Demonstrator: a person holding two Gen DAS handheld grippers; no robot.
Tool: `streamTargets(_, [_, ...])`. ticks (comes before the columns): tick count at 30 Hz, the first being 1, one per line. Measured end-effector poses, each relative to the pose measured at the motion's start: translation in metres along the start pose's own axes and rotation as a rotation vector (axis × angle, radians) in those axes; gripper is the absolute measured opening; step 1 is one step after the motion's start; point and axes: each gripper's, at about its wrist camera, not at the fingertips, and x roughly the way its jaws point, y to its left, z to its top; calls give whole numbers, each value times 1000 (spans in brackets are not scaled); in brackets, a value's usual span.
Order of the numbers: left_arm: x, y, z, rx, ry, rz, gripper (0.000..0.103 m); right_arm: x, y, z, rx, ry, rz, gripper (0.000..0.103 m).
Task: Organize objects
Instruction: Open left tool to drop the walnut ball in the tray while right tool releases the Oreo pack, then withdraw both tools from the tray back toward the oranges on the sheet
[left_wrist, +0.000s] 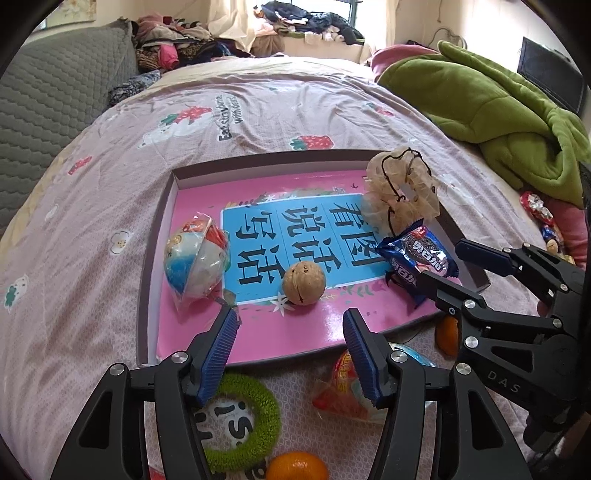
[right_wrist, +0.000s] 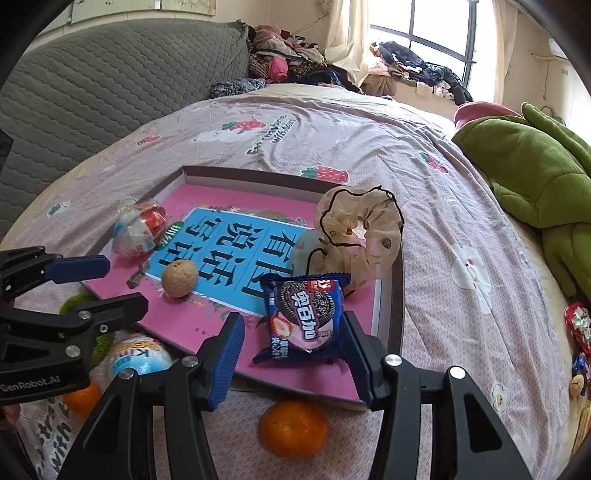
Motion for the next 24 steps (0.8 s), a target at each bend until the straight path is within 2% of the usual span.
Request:
streamTargets(6, [-12, -2, -2, -8, -19, 34, 68, -18, -2, -2, 37, -25, 24, 56])
streamTargets(15, [-46, -9, -3, -18, -96, 66, 68, -52, 0, 1, 59, -94, 44, 56])
streamTargets(24, [-67, -11, -3, -22, -126, 76, 68, -84, 5, 5, 48, -170, 48, 57])
